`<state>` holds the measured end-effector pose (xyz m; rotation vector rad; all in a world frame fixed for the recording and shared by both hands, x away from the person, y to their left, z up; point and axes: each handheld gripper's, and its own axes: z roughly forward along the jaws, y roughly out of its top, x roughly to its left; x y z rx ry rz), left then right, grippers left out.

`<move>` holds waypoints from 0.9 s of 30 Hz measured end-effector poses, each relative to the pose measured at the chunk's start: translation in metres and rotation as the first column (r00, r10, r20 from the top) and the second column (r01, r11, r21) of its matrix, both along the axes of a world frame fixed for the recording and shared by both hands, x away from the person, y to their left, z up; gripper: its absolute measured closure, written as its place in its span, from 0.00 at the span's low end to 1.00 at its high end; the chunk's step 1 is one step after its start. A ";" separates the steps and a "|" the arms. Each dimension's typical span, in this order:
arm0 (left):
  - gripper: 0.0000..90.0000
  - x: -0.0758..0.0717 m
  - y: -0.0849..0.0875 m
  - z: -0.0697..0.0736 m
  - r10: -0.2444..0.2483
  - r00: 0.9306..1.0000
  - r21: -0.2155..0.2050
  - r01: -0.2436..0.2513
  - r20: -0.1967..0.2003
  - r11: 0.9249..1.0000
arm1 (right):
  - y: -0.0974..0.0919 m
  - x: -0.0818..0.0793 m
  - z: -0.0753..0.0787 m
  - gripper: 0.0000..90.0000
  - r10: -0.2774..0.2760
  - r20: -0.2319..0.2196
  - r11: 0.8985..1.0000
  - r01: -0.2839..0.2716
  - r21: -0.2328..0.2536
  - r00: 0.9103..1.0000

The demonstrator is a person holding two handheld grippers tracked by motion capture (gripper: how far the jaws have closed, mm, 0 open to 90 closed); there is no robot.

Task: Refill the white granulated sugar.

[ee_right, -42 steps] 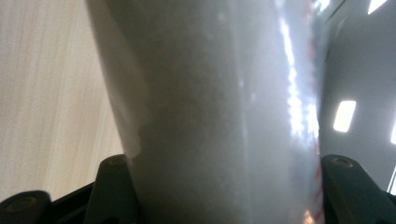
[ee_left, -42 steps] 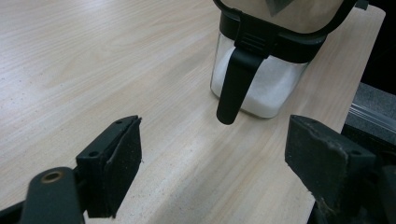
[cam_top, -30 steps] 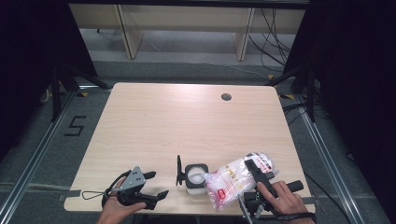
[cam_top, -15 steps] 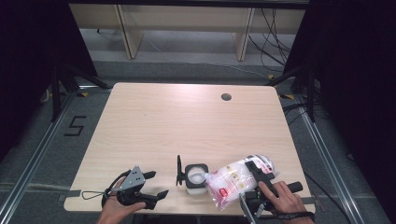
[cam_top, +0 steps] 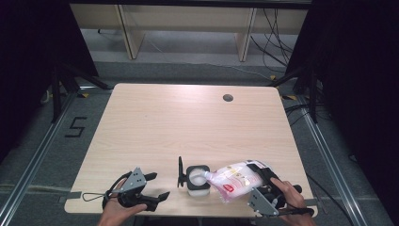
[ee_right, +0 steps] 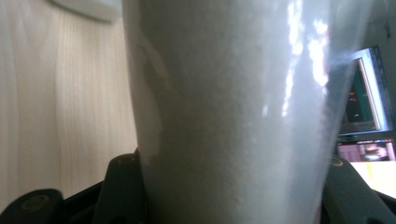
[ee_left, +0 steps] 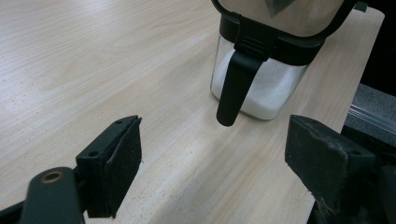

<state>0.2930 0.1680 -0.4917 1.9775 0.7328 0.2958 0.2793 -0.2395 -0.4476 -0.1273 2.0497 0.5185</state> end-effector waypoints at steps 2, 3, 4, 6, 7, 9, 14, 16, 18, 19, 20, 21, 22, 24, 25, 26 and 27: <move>0.20 0.000 0.000 0.000 0.002 1.000 -0.005 -0.002 0.002 1.000 | -0.004 0.002 -0.001 0.56 0.000 -0.041 0.998 0.003 0.070 0.999; 0.20 0.000 0.000 0.000 0.004 1.000 0.000 -0.004 0.001 1.000 | -0.006 0.001 -0.003 0.56 -0.023 -0.078 0.994 0.031 0.103 0.997; 0.20 0.000 0.001 0.000 0.002 1.000 0.002 -0.002 0.001 1.000 | -0.006 0.003 -0.003 0.56 -0.014 -0.077 0.994 0.022 0.111 0.997; 0.20 0.001 0.000 0.000 -0.009 1.000 0.010 0.009 0.010 1.000 | -0.007 0.003 -0.006 0.56 -0.016 -0.132 0.985 0.038 0.167 0.991; 0.20 0.001 0.001 0.000 -0.011 1.000 0.012 0.011 0.008 1.000 | -0.007 0.005 -0.007 0.56 -0.008 -0.145 0.981 0.036 0.189 0.989; 0.20 0.001 0.001 0.000 -0.009 1.000 0.012 0.009 0.008 1.000 | -0.008 0.009 -0.008 0.56 0.004 -0.169 0.973 0.035 0.226 0.986; 0.20 0.000 0.001 -0.001 0.012 1.000 0.004 -0.012 -0.010 1.000 | -0.009 0.020 -0.013 0.57 0.033 -0.237 0.939 0.051 0.340 0.971; 0.20 0.001 0.000 -0.001 0.009 1.000 0.004 -0.009 -0.009 1.000 | -0.010 0.023 -0.016 0.57 0.045 -0.273 0.925 0.064 0.375 0.961; 0.20 0.000 0.000 -0.001 0.004 1.000 -0.001 -0.004 -0.005 1.000 | -0.012 0.028 -0.019 0.57 0.056 -0.298 0.911 0.073 0.406 0.953; 0.20 -0.001 0.000 -0.001 0.010 1.000 0.001 -0.010 -0.014 1.000 | -0.013 0.030 -0.021 0.57 0.060 -0.310 0.902 0.081 0.424 0.949; 0.20 0.001 0.000 -0.001 0.010 1.000 0.001 -0.010 -0.006 1.000 | -0.014 0.033 -0.023 0.57 0.061 -0.318 0.895 0.089 0.437 0.946; 0.20 0.000 0.000 -0.001 0.010 1.000 0.000 -0.010 -0.011 1.000 | -0.015 0.036 -0.025 0.57 0.061 -0.333 0.885 0.104 0.454 0.941; 0.20 0.000 0.000 -0.001 0.008 1.000 0.000 -0.008 -0.010 1.000 | -0.016 0.038 -0.026 0.57 0.062 -0.343 0.877 0.113 0.466 0.937; 0.20 0.001 0.000 -0.002 -0.010 1.000 0.007 0.010 0.006 1.000 | -0.019 0.045 -0.030 0.57 0.075 -0.367 0.847 0.135 0.513 0.927; 0.20 0.001 0.000 -0.001 -0.009 1.000 0.006 0.009 0.006 1.000 | -0.020 0.049 -0.031 0.57 0.079 -0.383 0.836 0.148 0.529 0.921; 0.20 0.001 0.000 -0.001 -0.003 1.000 0.012 0.003 0.003 1.000 | -0.020 0.053 -0.033 0.57 0.075 -0.387 0.825 0.161 0.543 0.919; 0.20 0.002 0.000 -0.001 -0.009 1.000 0.007 0.009 0.001 1.000 | -0.020 0.056 -0.034 0.57 0.079 -0.380 0.822 0.155 0.548 0.922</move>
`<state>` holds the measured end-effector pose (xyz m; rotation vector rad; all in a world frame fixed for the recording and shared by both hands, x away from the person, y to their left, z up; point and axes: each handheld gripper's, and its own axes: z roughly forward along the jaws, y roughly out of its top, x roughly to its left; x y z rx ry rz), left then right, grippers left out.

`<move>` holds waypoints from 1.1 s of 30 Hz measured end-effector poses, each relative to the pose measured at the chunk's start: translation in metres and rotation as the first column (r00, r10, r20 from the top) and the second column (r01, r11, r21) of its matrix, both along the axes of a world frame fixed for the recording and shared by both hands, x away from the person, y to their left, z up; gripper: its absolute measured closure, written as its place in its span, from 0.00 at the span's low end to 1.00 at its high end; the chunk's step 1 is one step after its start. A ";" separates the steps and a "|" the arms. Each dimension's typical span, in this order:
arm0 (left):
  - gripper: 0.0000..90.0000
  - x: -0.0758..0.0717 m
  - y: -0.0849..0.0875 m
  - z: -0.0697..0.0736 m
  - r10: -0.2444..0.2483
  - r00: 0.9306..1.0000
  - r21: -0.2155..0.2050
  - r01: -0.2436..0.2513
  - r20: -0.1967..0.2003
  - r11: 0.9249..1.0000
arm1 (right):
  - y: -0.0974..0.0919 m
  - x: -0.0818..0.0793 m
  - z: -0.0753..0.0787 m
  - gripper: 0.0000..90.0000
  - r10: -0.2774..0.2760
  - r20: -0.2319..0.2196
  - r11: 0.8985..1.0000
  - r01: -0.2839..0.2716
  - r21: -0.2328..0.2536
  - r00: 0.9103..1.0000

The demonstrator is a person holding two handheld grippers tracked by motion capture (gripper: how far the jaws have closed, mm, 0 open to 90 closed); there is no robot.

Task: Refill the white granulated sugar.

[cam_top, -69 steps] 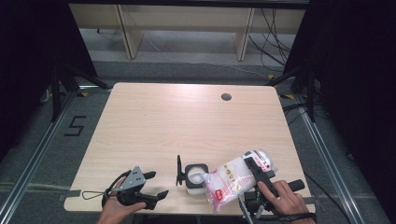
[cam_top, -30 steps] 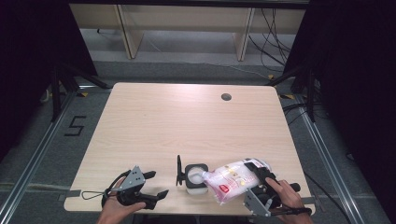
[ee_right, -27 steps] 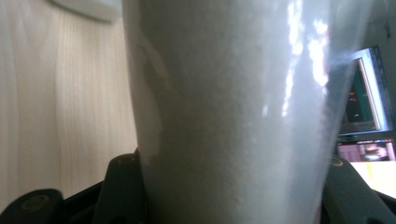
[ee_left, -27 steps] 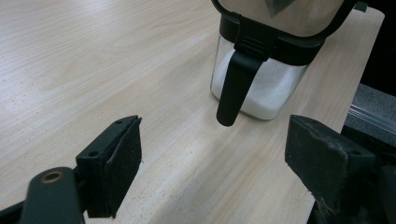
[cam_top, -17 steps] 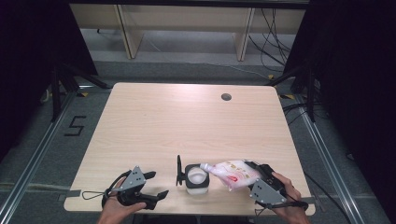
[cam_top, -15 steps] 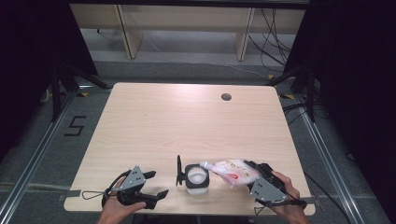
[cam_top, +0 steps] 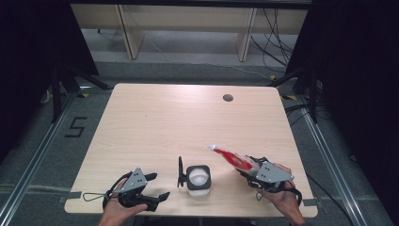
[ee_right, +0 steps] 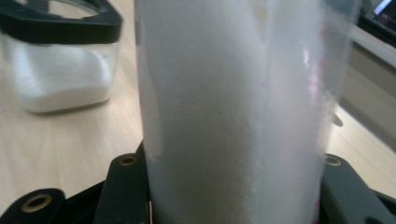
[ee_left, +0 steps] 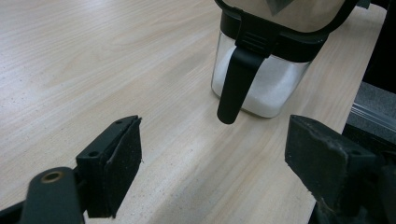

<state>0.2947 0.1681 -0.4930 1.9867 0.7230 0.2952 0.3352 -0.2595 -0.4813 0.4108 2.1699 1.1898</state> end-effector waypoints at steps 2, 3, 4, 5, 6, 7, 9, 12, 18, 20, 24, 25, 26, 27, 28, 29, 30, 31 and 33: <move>0.20 0.000 0.000 -0.001 0.004 1.000 -0.004 -0.004 0.004 1.000 | 0.001 0.006 -0.004 0.57 0.004 -0.020 1.000 -0.004 0.018 1.000; 0.20 -0.001 0.000 -0.001 0.015 1.000 -0.014 -0.015 -0.004 1.000 | 0.001 0.008 -0.006 0.57 0.005 -0.034 1.000 -0.004 0.028 0.999; 0.20 -0.001 -0.001 -0.001 0.022 1.000 -0.023 -0.022 -0.004 1.000 | 0.002 0.010 -0.009 0.57 -0.003 -0.038 0.999 0.005 0.041 0.999; 0.20 0.000 0.001 0.000 0.005 1.000 0.001 -0.005 0.006 1.000 | 0.002 0.011 -0.011 0.57 0.001 -0.037 0.999 0.000 0.032 0.999; 0.20 -0.002 0.001 0.001 0.010 1.000 0.003 -0.010 -0.002 1.000 | 0.001 0.011 -0.011 0.57 -0.006 -0.050 0.999 0.008 0.051 0.999; 0.20 -0.002 0.001 0.001 0.014 1.000 0.002 -0.014 -0.002 1.000 | 0.000 0.011 -0.011 0.57 -0.018 -0.066 0.998 0.022 0.067 0.998; 0.20 -0.002 0.001 0.000 0.022 1.000 -0.011 -0.023 -0.018 1.000 | -0.003 0.011 -0.011 0.57 -0.020 -0.079 0.996 0.026 0.080 0.997; 0.20 -0.002 0.001 0.000 0.007 1.000 0.000 -0.007 -0.001 1.000 | -0.004 0.011 -0.012 0.57 -0.033 -0.086 0.996 0.040 0.081 0.996; 0.20 -0.002 0.000 0.000 0.012 1.000 -0.005 -0.012 -0.003 1.000 | -0.010 0.011 -0.013 0.57 -0.044 -0.113 0.993 0.056 0.106 0.993; 0.20 -0.002 0.001 0.000 0.010 1.000 0.001 -0.010 -0.004 1.000 | -0.012 0.010 -0.013 0.57 -0.049 -0.119 0.992 0.063 0.110 0.992; 0.20 -0.002 0.001 0.000 0.008 1.000 0.007 -0.008 -0.002 1.000 | -0.014 0.008 -0.014 0.57 -0.055 -0.129 0.989 0.071 0.126 0.990; 0.20 -0.002 0.001 0.000 0.011 1.000 0.001 -0.011 -0.002 1.000 | -0.014 0.008 -0.014 0.57 -0.047 -0.128 0.990 0.063 0.128 0.991; 0.20 -0.002 0.001 0.001 0.014 1.000 0.003 -0.014 -0.002 1.000 | -0.015 0.008 -0.014 0.57 -0.051 -0.133 0.989 0.069 0.131 0.990; 0.20 -0.003 0.000 0.000 0.021 1.000 -0.014 -0.021 -0.004 1.000 | -0.015 0.007 -0.014 0.57 -0.056 -0.128 0.989 0.073 0.129 0.990; 0.20 -0.003 0.000 0.001 0.016 1.000 -0.004 -0.016 -0.002 1.000 | -0.015 0.007 -0.015 0.57 -0.065 -0.132 0.986 0.084 0.145 0.989; 0.20 -0.003 0.000 0.000 0.017 1.000 -0.008 -0.018 -0.003 1.000 | -0.015 0.007 -0.015 0.57 -0.058 -0.131 0.988 0.076 0.136 0.990; 0.20 -0.003 0.000 0.000 0.020 1.000 -0.011 -0.020 -0.003 1.000 | -0.016 0.006 -0.015 0.57 -0.061 -0.141 0.986 0.081 0.143 0.988; 0.20 -0.002 0.001 0.001 0.019 1.000 -0.004 -0.019 -0.002 1.000 | -0.016 0.006 -0.015 0.56 -0.063 -0.148 0.986 0.084 0.146 0.987; 0.20 -0.003 0.000 0.000 0.019 1.000 -0.009 -0.019 -0.001 1.000 | -0.018 0.006 -0.014 0.56 -0.087 -0.130 0.986 0.104 0.131 0.988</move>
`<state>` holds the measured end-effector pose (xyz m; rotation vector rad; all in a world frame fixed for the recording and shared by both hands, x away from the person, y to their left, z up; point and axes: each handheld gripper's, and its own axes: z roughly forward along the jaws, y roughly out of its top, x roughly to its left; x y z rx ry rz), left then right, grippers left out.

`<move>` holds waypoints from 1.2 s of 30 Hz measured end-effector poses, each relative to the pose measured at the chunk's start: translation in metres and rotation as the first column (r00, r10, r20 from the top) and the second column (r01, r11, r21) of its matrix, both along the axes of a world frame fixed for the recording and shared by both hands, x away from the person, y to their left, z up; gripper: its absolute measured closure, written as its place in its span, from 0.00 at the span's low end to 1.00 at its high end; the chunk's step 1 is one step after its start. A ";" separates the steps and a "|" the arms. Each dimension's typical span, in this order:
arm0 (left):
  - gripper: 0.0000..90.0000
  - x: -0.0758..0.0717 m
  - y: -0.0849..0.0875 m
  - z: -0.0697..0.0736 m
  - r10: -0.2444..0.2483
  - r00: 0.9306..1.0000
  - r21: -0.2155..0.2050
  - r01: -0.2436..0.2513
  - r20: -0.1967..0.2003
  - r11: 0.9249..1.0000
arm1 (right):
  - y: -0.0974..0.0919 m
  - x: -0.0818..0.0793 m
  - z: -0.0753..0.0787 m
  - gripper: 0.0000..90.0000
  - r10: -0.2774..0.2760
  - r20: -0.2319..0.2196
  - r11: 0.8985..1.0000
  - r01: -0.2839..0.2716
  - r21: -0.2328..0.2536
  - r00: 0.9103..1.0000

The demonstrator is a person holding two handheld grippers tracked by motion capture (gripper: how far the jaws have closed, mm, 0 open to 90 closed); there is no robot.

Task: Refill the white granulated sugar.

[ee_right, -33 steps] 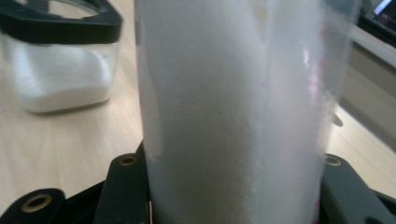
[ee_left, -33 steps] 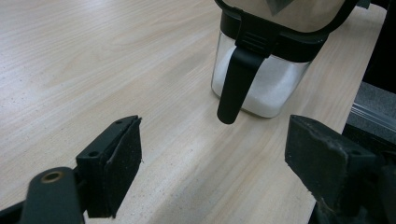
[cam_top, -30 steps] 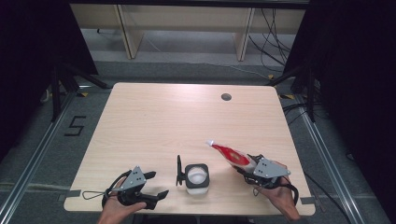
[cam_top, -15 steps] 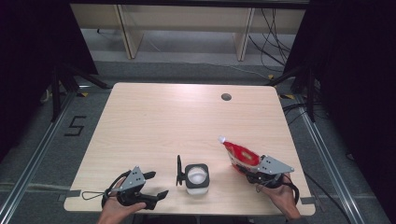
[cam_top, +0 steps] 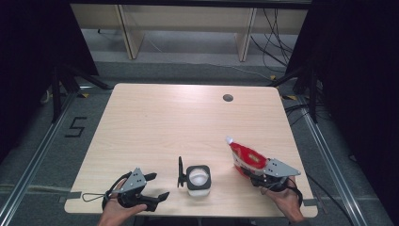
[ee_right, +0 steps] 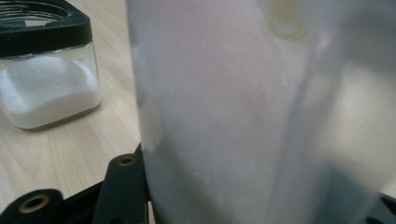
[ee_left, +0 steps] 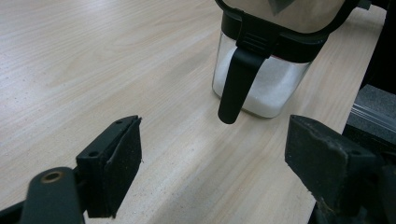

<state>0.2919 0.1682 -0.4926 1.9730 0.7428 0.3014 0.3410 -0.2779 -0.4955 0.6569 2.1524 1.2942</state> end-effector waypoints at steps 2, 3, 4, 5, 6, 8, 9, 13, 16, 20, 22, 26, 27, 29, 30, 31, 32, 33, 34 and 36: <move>0.20 0.001 0.002 0.000 -0.013 1.000 0.016 0.013 0.009 1.000 | -0.001 -0.004 0.002 0.54 -0.020 -0.013 1.000 0.020 0.019 1.000; 0.20 0.001 0.001 0.000 -0.002 1.000 -0.007 0.002 0.000 1.000 | -0.002 -0.005 0.002 0.53 -0.024 -0.015 0.999 0.025 0.036 1.000; 0.20 -0.001 0.000 0.000 0.017 1.000 -0.015 -0.017 -0.015 1.000 | -0.004 -0.006 0.003 0.52 -0.036 -0.018 0.999 0.036 0.034 0.999; 0.20 0.000 0.000 -0.001 0.012 1.000 -0.021 -0.012 -0.015 1.000 | -0.005 -0.006 0.004 0.50 -0.045 -0.012 0.997 0.046 0.055 0.999; 0.20 -0.001 0.000 -0.001 0.011 1.000 -0.016 -0.011 -0.012 1.000 | -0.007 -0.008 0.006 0.49 -0.049 -0.023 0.996 0.050 0.067 0.999; 0.20 0.001 0.003 0.000 -0.004 1.000 0.014 0.004 0.000 1.000 | -0.011 -0.010 0.008 0.47 -0.075 -0.031 0.990 0.078 0.114 0.997; 0.20 0.001 0.003 0.000 0.001 1.000 0.009 -0.001 -0.003 1.000 | -0.014 -0.011 0.008 0.47 -0.082 -0.037 0.989 0.086 0.116 0.996; 0.20 0.000 0.001 0.000 0.008 1.000 -0.002 -0.008 -0.013 1.000 | -0.021 -0.016 0.009 0.46 -0.097 -0.078 0.983 0.108 0.148 0.992; 0.20 0.000 0.002 0.000 0.008 1.000 0.000 -0.008 -0.008 1.000 | -0.018 -0.020 0.011 0.43 -0.090 -0.087 0.986 0.101 0.130 0.992; 0.20 0.002 0.004 0.001 -0.008 1.000 0.012 0.008 0.007 1.000 | -0.019 -0.028 0.014 0.38 -0.163 -0.071 0.983 0.168 0.069 0.984; 0.20 0.000 0.001 0.000 0.016 1.000 -0.020 -0.016 -0.015 1.000 | -0.021 -0.031 0.014 0.36 -0.173 -0.076 0.982 0.178 0.066 0.982; 0.20 0.002 0.003 0.001 -0.006 1.000 0.010 0.006 0.007 1.000 | -0.022 -0.044 0.011 0.32 -0.222 -0.200 0.968 0.240 0.074 0.954; 0.20 0.002 0.003 0.001 -0.007 1.000 0.009 0.007 0.007 1.000 | -0.026 -0.042 0.011 0.31 -0.198 -0.163 0.976 0.210 0.059 0.966; 0.20 0.002 0.004 0.001 -0.008 1.000 0.014 0.007 0.007 1.000 | -0.025 -0.047 0.011 0.31 -0.212 -0.198 0.972 0.228 0.059 0.957; 0.20 0.001 0.003 0.000 0.013 1.000 -0.006 -0.013 -0.014 1.000 | -0.026 -0.050 0.012 0.30 -0.220 -0.203 0.971 0.235 0.051 0.954; 0.20 0.001 0.002 0.000 0.014 1.000 -0.010 -0.014 -0.011 1.000 | -0.026 -0.051 0.012 0.30 -0.224 -0.204 0.970 0.238 0.045 0.953; 0.20 0.002 0.002 0.000 0.017 1.000 -0.014 -0.017 -0.011 1.000 | -0.025 -0.054 0.012 0.30 -0.227 -0.215 0.968 0.244 0.053 0.950; 0.20 0.001 0.002 0.000 0.019 1.000 -0.014 -0.019 -0.008 1.000 | -0.026 -0.056 0.013 0.30 -0.241 -0.216 0.966 0.256 0.041 0.946; 0.20 0.001 0.002 0.001 0.017 1.000 -0.013 -0.017 -0.003 1.000 | -0.027 -0.055 0.012 0.30 -0.231 -0.204 0.969 0.244 0.039 0.951; 0.20 0.002 0.003 0.001 0.011 1.000 -0.014 -0.011 0.002 1.000 | -0.026 -0.062 0.014 0.30 -0.261 -0.248 0.959 0.280 0.041 0.933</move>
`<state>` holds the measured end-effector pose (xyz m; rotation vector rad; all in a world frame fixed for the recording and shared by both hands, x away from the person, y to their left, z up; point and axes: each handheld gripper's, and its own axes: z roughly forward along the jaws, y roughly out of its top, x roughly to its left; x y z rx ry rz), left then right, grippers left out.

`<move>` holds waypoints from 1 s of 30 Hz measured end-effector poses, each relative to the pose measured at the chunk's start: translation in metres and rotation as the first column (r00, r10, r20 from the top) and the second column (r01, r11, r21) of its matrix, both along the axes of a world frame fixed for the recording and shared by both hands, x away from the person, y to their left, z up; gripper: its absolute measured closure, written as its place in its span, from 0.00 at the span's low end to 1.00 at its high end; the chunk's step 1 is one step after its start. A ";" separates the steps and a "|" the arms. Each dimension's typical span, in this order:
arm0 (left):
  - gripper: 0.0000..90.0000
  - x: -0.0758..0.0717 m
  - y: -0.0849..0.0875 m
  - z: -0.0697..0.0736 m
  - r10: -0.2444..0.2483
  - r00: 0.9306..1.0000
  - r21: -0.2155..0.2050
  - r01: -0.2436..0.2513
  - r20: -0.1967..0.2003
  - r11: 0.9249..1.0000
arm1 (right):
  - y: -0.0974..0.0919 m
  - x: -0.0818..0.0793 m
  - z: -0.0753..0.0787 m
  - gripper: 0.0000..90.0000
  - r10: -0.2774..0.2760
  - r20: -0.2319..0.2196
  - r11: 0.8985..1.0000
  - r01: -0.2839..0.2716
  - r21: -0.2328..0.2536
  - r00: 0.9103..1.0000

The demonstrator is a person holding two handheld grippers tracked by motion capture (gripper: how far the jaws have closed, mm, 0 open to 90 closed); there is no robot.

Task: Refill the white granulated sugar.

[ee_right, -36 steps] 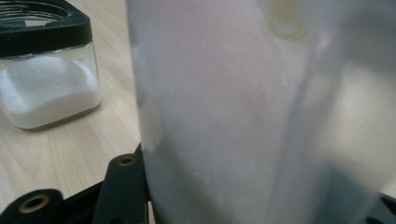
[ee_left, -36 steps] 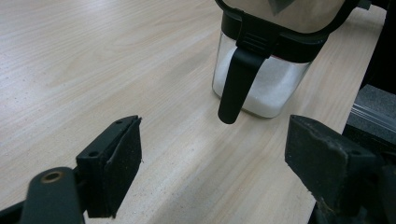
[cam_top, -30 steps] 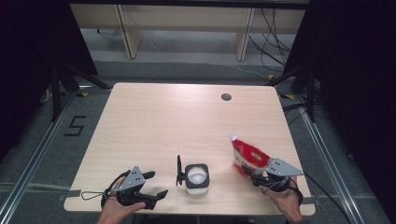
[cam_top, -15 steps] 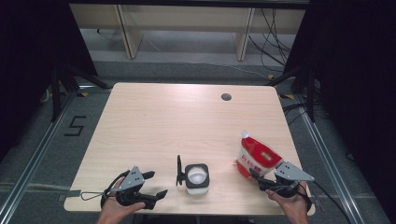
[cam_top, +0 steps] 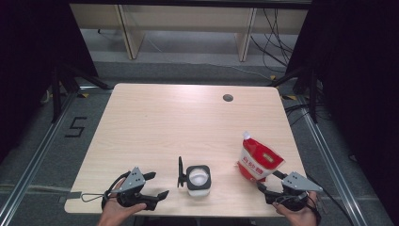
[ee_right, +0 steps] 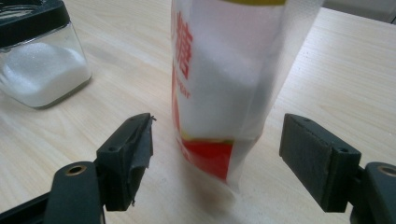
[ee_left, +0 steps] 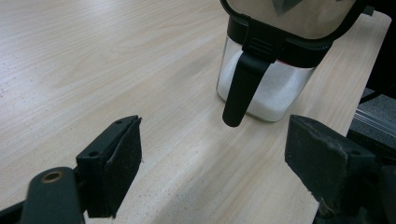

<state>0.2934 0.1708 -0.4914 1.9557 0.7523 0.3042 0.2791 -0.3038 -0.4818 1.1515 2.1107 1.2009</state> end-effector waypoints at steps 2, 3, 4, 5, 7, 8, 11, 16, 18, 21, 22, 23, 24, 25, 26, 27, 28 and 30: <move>0.20 0.001 0.001 0.001 -0.009 1.000 0.006 0.008 0.010 1.000 | -0.003 0.000 0.000 0.30 0.026 0.034 0.999 -0.025 -0.028 0.999; 0.20 0.000 0.000 0.002 -0.004 1.000 0.003 0.004 0.008 1.000 | -0.003 -0.001 0.000 0.30 0.024 0.028 0.999 -0.023 -0.026 0.999; 0.20 0.000 0.000 0.002 -0.002 1.000 -0.007 0.002 0.006 1.000 | -0.003 -0.003 0.000 0.30 0.018 0.039 0.999 -0.016 -0.040 0.999; 0.20 -0.002 -0.001 0.003 0.017 1.000 -0.011 -0.017 -0.010 1.000 | -0.003 -0.004 0.000 0.30 0.023 0.027 0.999 -0.023 -0.027 0.999; 0.20 0.000 0.001 0.004 -0.001 1.000 -0.012 0.001 0.017 1.000 | -0.004 -0.006 0.000 0.30 0.040 0.018 0.999 -0.040 -0.029 0.999; 0.20 -0.001 0.001 0.005 0.020 1.000 -0.021 -0.019 0.002 1.000 | -0.004 -0.008 0.000 0.30 0.041 0.009 0.999 -0.041 -0.018 0.999; 0.20 -0.001 0.002 0.008 0.033 0.999 -0.048 -0.033 0.000 0.998 | -0.003 -0.012 0.001 0.30 0.047 0.013 0.998 -0.046 -0.038 0.999; 0.23 0.000 0.003 0.015 0.029 0.999 -0.043 -0.028 0.018 0.999 | -0.001 -0.018 0.000 0.29 0.015 0.015 0.999 -0.015 -0.052 1.000; 0.26 0.002 0.002 0.018 0.016 1.000 -0.054 -0.014 0.025 0.998 | -0.002 -0.020 0.000 0.29 0.029 -0.001 0.999 -0.029 -0.036 1.000; 0.30 0.002 -0.002 0.023 0.020 1.000 -0.061 -0.019 0.023 0.998 | 0.000 -0.027 -0.001 0.29 -0.015 -0.037 0.999 0.014 -0.029 0.999; 0.32 0.002 -0.003 0.025 0.013 1.000 -0.061 -0.012 0.020 0.998 | -0.002 -0.024 -0.001 0.29 0.015 -0.006 0.999 -0.015 -0.050 1.000; 0.34 0.001 -0.004 0.027 0.020 1.000 -0.053 -0.019 0.014 0.998 | -0.004 -0.024 -0.001 0.29 0.018 0.023 0.997 -0.017 -0.069 1.000; 0.36 0.002 -0.006 0.029 0.021 1.000 -0.054 -0.020 0.016 0.998 | -0.003 -0.025 -0.001 0.29 0.017 -0.014 0.999 -0.018 -0.046 1.000; 0.39 0.001 -0.008 0.030 0.022 1.000 -0.064 -0.021 0.007 0.998 | -0.003 -0.025 -0.002 0.29 0.021 -0.005 0.999 -0.021 -0.045 1.000; 0.43 0.002 -0.008 0.033 0.005 1.000 -0.047 -0.003 0.023 0.999 | -0.005 -0.025 -0.002 0.29 0.028 0.035 0.997 -0.025 -0.069 0.999; 0.46 0.002 -0.009 0.035 0.003 1.000 -0.043 -0.002 0.024 0.999 | -0.004 -0.028 -0.003 0.29 0.000 0.020 0.998 0.001 -0.064 1.000; 0.47 0.002 -0.010 0.037 0.000 1.000 -0.051 0.001 0.020 0.999 | -0.005 -0.028 -0.002 0.29 0.017 -0.004 0.998 -0.017 -0.066 1.000; 0.53 0.002 -0.012 0.040 -0.013 0.999 -0.038 0.014 0.043 0.999 | -0.007 -0.029 -0.004 0.29 0.016 0.007 0.997 -0.015 -0.070 1.000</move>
